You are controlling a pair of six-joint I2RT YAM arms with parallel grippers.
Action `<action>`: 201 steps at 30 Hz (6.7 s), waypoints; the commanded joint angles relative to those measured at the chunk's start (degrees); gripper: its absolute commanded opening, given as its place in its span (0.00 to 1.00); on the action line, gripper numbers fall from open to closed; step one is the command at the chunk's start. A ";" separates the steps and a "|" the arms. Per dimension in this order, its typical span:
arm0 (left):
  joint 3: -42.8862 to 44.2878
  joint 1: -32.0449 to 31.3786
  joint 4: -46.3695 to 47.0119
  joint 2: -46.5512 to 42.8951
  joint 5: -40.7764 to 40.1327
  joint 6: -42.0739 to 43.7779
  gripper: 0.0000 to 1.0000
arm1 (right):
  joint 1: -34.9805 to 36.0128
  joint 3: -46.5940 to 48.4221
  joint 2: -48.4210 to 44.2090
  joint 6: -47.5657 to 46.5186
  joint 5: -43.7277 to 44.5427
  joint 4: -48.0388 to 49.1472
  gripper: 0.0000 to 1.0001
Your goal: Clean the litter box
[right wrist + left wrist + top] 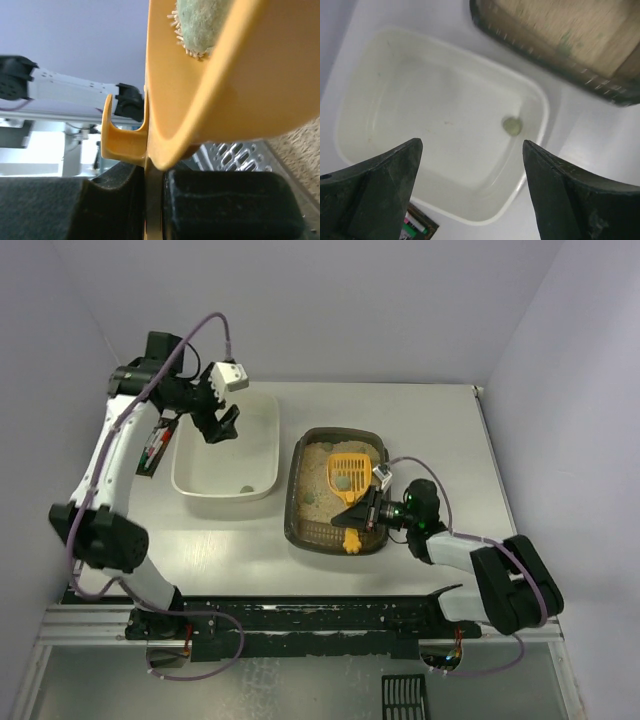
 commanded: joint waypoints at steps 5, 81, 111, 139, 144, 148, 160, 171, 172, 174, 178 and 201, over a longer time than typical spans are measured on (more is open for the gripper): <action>-10.82 -0.17 3.90 -14.90 13.38 -15.30 0.94 | 0.13 -7.25 11.74 34.59 -2.67 58.80 0.00; -36.09 -3.25 17.85 -28.40 -17.68 -35.92 0.95 | 11.00 4.99 -12.35 -12.50 20.85 -31.31 0.00; -37.81 -2.63 18.10 -30.80 -17.14 -35.24 0.96 | 6.81 -10.30 17.03 39.03 2.60 65.00 0.00; -38.35 -1.89 18.01 -30.79 -16.05 -34.48 0.96 | 1.79 -7.99 -4.95 12.58 3.98 15.25 0.00; -38.68 -1.92 17.84 -30.80 -15.33 -34.10 0.96 | 8.78 0.03 -6.08 1.45 4.75 -0.09 0.00; -38.86 -1.86 17.97 -30.71 -15.40 -34.01 0.97 | 3.13 -4.26 -5.85 9.38 1.89 14.05 0.00; -36.40 1.23 22.19 -30.46 -25.03 -41.81 0.99 | 8.16 11.00 4.40 -1.81 10.22 -6.25 0.00; -26.58 12.75 16.30 -27.35 -3.04 -45.80 0.99 | 13.55 44.86 21.26 -14.39 16.20 -33.77 0.00; -26.03 12.85 16.31 -27.29 -3.04 -46.01 0.99 | 14.94 48.37 23.19 -16.73 18.89 -38.68 0.00; -24.63 13.01 16.03 -27.21 -3.84 -46.42 0.98 | 17.56 54.40 26.80 -20.19 24.31 -47.07 0.00; -21.67 13.14 14.73 -27.43 -5.48 -46.51 0.97 | 21.58 66.00 33.71 -24.99 31.37 -59.08 0.00; -15.04 14.07 16.02 -30.48 -41.72 -48.59 0.96 | 38.59 120.90 63.94 -42.05 77.21 -108.67 0.00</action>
